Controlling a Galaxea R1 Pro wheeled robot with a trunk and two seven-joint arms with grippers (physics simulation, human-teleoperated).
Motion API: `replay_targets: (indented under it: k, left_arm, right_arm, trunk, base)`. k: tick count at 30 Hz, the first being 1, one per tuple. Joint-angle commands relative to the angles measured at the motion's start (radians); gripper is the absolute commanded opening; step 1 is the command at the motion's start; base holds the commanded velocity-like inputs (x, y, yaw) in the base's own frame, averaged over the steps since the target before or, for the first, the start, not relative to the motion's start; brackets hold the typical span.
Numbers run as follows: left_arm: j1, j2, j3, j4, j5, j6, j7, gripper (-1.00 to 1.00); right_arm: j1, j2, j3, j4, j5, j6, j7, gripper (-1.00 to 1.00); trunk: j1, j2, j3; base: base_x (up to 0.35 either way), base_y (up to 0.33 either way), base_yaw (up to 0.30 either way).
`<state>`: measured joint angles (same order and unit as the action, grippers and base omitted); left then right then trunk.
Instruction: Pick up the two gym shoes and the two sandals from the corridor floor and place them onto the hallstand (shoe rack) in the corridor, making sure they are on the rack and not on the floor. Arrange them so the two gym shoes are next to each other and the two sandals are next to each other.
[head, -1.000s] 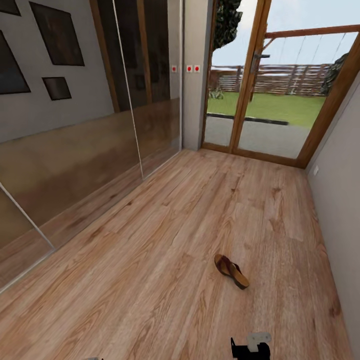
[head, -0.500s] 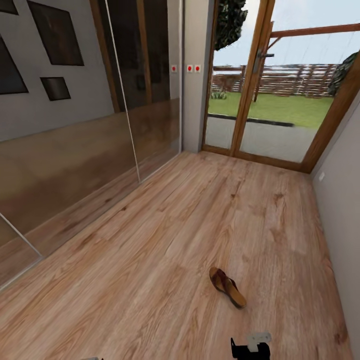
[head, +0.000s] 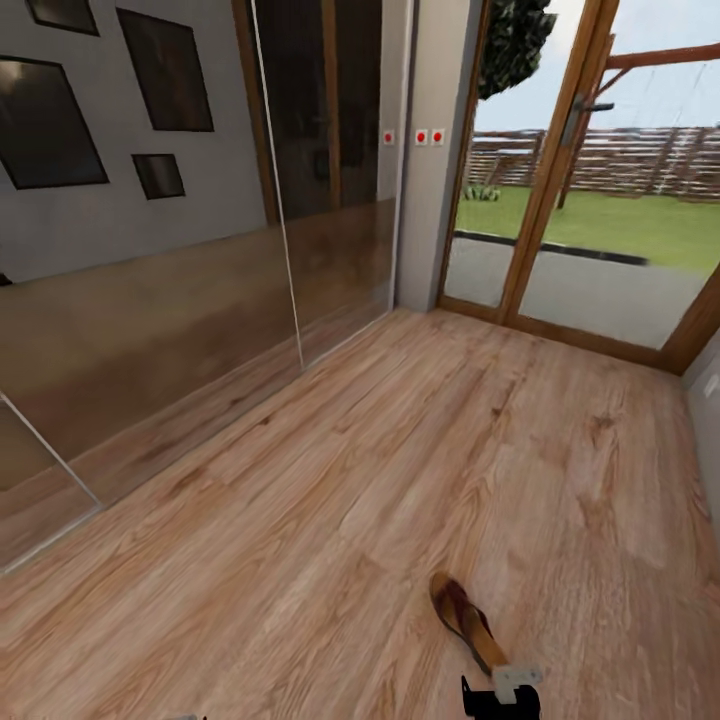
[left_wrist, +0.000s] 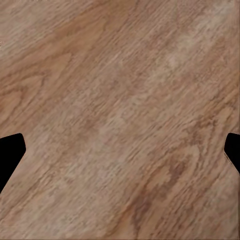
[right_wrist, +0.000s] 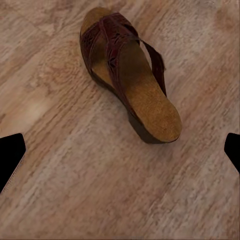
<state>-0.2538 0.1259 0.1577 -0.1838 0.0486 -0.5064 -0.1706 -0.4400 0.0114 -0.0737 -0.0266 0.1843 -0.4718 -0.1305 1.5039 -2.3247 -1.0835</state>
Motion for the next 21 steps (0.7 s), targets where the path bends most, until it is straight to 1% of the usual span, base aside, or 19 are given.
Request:
replay_targets:
  k: [1, 7, 13, 16, 21]
  left_arm:
    - [-0.001, 0.000, 0.006, 0.001, 0.005, -0.001, -0.010, 1.00]
    - [-0.001, 0.000, 0.006, 0.001, 0.005, -0.001, -0.010, 1.00]
    - [-0.001, 0.000, 0.006, 0.001, 0.005, -0.001, -0.010, 1.00]
    - [-0.001, 0.000, 0.006, 0.001, 0.006, -0.001, -0.010, 1.00]
    - [-0.001, 0.000, 0.006, 0.001, 0.006, -0.001, -0.010, 1.00]
  right_arm:
    - [0.000, 0.000, -0.008, 0.001, 0.010, -0.002, -0.004, 1.00]
    - [0.000, 0.000, -0.007, 0.001, 0.010, -0.002, -0.004, 1.00]
    - [0.000, 0.000, -0.007, 0.001, 0.010, -0.002, -0.004, 1.00]
    - [0.000, 0.000, -0.007, 0.001, 0.010, -0.002, -0.004, 1.00]
    - [0.000, -0.001, -0.007, 0.001, 0.010, -0.002, -0.004, 1.00]
  trunk:
    - [0.000, 0.000, -0.001]
    - [0.000, 0.000, -0.001]
    - [0.000, 0.000, -0.001]
    - [0.000, 0.000, -0.001]
    - [0.000, 0.000, -0.001]
  base:
    - [0.229, -0.191, 0.273]
    - [0.213, -0.198, 0.275]
    - [0.104, -0.114, 0.260]
    - [0.040, -0.044, 0.144]
    - [0.017, -0.018, 0.061]
